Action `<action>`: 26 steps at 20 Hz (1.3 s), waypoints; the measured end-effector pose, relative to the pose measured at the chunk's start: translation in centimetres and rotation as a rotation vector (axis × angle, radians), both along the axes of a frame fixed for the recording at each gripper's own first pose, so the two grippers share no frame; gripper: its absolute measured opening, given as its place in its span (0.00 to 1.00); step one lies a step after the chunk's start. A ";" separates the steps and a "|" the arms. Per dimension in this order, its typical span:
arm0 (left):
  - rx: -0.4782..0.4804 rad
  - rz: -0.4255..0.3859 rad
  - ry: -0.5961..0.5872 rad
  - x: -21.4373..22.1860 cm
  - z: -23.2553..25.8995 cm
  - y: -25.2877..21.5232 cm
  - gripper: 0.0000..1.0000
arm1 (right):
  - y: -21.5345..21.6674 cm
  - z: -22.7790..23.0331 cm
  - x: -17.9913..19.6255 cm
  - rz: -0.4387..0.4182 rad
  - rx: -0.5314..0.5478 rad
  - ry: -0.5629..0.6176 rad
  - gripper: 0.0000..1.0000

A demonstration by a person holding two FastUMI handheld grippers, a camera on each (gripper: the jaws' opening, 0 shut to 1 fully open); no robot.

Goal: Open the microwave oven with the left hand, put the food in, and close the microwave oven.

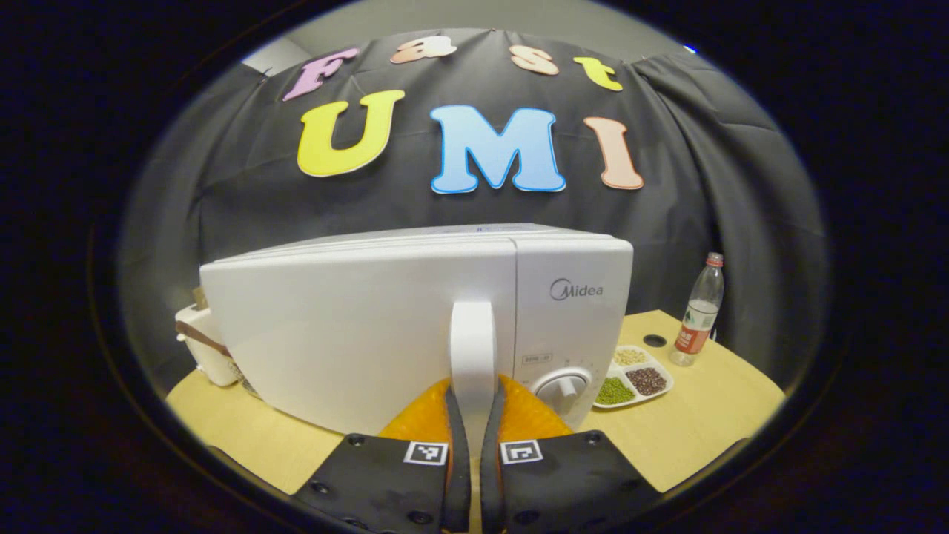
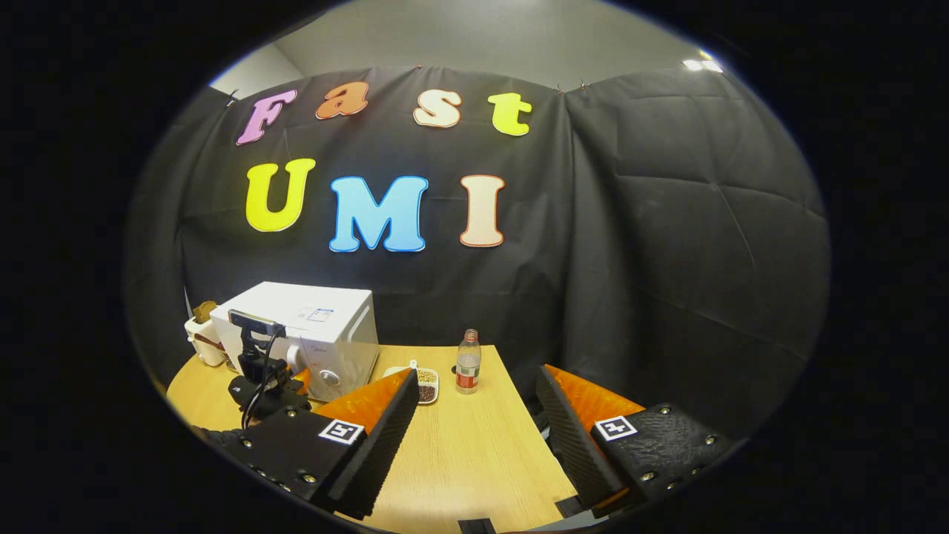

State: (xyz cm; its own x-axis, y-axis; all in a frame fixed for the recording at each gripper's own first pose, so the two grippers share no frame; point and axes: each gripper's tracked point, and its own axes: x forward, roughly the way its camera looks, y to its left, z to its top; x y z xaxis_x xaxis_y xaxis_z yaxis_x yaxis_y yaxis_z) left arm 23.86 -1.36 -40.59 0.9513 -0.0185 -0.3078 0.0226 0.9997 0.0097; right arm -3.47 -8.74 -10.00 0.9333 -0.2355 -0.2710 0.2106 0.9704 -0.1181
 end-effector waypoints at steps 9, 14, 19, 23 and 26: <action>0.021 -0.007 0.052 0.0 0.1 -0.1 0.11 | 0.2 0.9 0.5 0.019 -0.009 -0.026 0.98; 0.063 -0.019 0.051 -5.3 0.3 1.0 0.11 | 0.2 0.9 0.6 0.023 -0.005 -0.034 0.97; 0.064 -0.051 0.063 -10.3 0.6 3.1 0.09 | 2.7 0.3 1.0 0.080 0.033 -0.029 0.97; 0.079 -0.047 0.090 -13.6 0.8 5.0 0.21 | 5.5 0.6 0.8 0.141 0.029 -0.044 0.97; 0.127 -0.059 0.102 -16.7 0.7 6.3 0.41 | 6.9 0.7 0.5 0.168 0.035 -0.047 0.97</action>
State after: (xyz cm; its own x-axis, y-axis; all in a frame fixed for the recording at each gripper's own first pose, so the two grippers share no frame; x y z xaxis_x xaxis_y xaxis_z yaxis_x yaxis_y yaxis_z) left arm 7.11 4.95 -39.86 0.9135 -0.0283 -0.4059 0.0884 0.9875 0.1301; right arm -2.94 -1.80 -9.25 0.9707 -0.0658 -0.2313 0.0491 0.9958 -0.0771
